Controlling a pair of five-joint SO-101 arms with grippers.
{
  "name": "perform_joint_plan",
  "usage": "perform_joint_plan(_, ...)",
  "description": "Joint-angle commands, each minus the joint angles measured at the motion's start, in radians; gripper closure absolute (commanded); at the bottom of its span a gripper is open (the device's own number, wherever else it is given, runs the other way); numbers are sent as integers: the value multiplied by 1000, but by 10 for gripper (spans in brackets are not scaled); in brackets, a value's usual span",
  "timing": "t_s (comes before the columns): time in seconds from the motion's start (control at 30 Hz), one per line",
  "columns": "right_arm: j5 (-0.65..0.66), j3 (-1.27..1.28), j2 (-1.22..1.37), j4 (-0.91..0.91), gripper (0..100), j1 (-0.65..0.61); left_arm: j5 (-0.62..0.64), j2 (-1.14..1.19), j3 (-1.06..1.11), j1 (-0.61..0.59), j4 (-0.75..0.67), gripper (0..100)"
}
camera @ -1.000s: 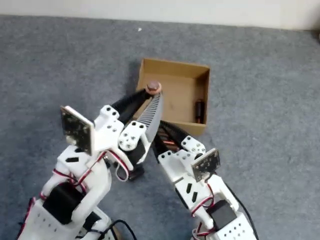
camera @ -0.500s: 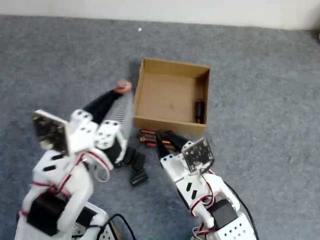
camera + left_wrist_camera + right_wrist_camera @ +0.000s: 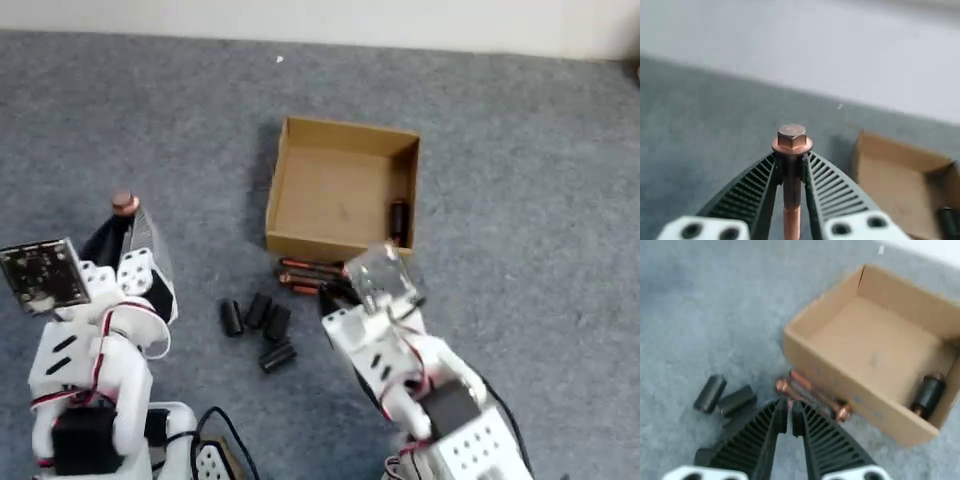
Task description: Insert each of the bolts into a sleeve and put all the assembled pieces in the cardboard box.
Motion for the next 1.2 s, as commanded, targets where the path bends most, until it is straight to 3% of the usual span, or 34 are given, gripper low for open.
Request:
perform_joint_plan(0.0,-74,-159,240,2,992,-33,-6,-70,101,-67,-2,994)
perform_joint_plan(0.23,-318,-364,567,74,941,-228,18,-226,334,-186,-106,994)
perform_joint_plan(0.33,-431,-452,708,116,873,-265,91,-237,392,-228,-140,994)
perform_joint_plan(0.47,-528,-565,889,134,868,-298,98,-232,404,-266,-149,994)
perform_joint_plan(0.77,-666,-759,1210,131,868,-312,98,-232,409,-266,-144,994)
perform_joint_plan(1.17,-697,-809,1403,128,868,-240,98,-232,420,-268,-144,994)
